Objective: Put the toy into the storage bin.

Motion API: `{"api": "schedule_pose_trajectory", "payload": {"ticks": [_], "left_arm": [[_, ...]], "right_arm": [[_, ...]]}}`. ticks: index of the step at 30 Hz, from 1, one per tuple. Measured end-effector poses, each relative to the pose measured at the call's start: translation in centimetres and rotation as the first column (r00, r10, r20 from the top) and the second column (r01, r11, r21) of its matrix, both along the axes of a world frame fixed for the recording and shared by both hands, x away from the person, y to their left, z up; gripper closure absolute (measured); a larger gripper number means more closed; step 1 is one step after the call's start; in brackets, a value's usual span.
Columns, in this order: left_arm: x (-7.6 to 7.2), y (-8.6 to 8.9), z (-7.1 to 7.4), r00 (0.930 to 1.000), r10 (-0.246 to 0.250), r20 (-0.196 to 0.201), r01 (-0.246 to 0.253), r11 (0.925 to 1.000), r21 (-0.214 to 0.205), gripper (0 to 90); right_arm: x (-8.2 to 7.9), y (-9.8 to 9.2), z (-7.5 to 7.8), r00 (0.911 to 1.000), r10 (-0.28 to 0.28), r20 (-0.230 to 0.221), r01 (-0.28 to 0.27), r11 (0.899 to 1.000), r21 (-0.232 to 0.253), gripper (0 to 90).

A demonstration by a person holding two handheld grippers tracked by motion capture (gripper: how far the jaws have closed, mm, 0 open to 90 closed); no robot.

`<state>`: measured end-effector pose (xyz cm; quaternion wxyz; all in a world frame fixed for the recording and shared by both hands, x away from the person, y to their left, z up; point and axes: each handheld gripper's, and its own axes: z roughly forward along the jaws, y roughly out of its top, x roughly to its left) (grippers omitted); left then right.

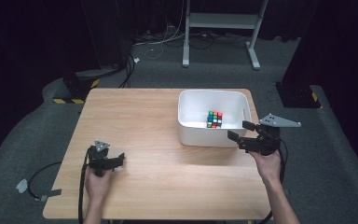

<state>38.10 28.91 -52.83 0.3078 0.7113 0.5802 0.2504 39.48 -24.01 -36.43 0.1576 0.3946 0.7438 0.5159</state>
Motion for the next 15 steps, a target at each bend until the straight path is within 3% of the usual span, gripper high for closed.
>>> {"api": "schedule_pose_trajectory", "payload": {"ticks": [15], "left_arm": [[0.0,0.0,0.0,1.0,0.0,0.0,0.0,1.0,0.0,14.3]], "right_arm": [[-0.77,-0.42,-0.56,1.0,-0.005,-0.003,0.005,1.0,0.005,20.4]]}}
